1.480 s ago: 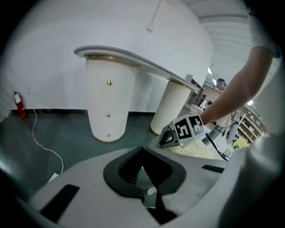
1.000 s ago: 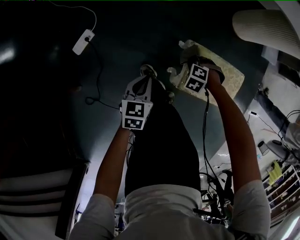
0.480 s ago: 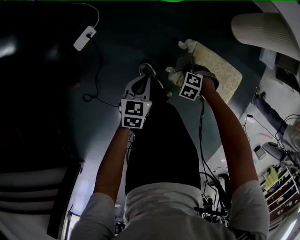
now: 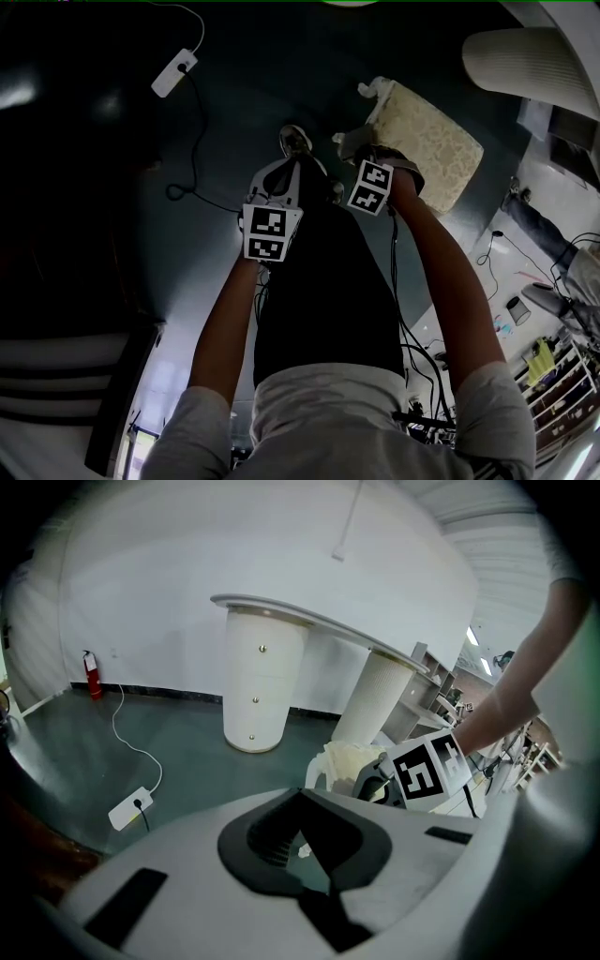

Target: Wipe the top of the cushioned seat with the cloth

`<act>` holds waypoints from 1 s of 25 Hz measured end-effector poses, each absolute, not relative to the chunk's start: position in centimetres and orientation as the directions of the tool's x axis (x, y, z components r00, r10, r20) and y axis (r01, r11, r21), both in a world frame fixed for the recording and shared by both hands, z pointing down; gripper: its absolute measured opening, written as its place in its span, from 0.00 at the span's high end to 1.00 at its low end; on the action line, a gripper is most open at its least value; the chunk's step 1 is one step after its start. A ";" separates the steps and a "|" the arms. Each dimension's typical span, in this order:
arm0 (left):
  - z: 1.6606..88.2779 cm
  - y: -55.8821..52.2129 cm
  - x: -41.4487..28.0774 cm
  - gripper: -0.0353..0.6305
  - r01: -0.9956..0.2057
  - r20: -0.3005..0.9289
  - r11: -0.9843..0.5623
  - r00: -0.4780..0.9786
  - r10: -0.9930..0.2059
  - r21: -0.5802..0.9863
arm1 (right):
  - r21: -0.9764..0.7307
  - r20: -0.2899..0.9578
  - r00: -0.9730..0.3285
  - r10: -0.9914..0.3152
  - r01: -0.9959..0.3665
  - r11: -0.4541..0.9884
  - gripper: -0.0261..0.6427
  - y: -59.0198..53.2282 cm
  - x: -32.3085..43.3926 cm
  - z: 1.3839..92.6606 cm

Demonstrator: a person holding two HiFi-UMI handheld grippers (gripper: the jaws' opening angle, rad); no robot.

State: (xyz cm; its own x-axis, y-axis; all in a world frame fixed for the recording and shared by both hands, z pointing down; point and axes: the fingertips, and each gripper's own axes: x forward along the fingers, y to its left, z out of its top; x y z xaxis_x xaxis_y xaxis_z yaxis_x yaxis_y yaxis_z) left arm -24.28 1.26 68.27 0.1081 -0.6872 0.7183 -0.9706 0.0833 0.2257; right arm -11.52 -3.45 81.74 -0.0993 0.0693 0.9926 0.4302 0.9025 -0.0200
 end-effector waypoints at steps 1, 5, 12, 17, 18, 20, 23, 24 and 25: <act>68.2 1.5 -24.1 0.93 -0.971 0.719 0.084 0.108 -0.687 0.226 | -0.026 0.992 -0.098 0.075 0.431 0.902 0.94 -2.9 -11.4 81.7; 67.5 2.5 -23.4 0.93 -0.972 0.720 0.080 0.107 -0.685 0.220 | -0.060 0.992 -0.077 0.102 0.428 0.902 0.94 -0.7 -10.3 81.5; 64.0 4.4 -22.7 0.93 -0.973 0.739 0.075 0.113 -0.664 0.217 | -0.119 0.984 -0.106 0.143 0.205 0.971 0.94 2.2 -8.0 79.0; 60.9 4.1 -22.3 0.93 -0.980 0.735 0.028 0.130 -0.666 0.198 | -0.109 0.927 -0.370 0.055 -0.125 0.986 0.94 0.9 -9.2 74.3; 60.3 4.2 -22.2 0.93 -0.981 0.735 0.019 0.133 -0.665 0.194 | -0.127 0.900 -0.435 0.021 -0.216 0.968 0.94 0.6 -9.6 72.8; 59.3 4.0 -21.9 0.93 -0.982 0.735 0.005 0.137 -0.664 0.188 | -0.153 0.857 -0.511 -0.070 -0.382 0.911 0.94 -0.3 -9.8 69.9; 57.6 2.8 -21.2 0.93 -0.982 0.724 -0.002 0.139 -0.676 0.186 | -0.179 0.810 -0.548 -0.209 -0.571 0.801 0.94 -2.1 -9.3 65.9; 56.9 2.5 -20.7 0.93 -0.982 0.720 0.001 0.138 -0.680 0.189 | -0.188 0.795 -0.557 -0.239 -0.601 0.776 0.94 -2.3 -9.0 64.5; 56.0 2.2 -20.1 0.93 -0.981 0.717 0.005 0.138 -0.683 0.194 | -0.194 0.782 -0.566 -0.262 -0.621 0.760 0.94 -2.4 -8.7 63.0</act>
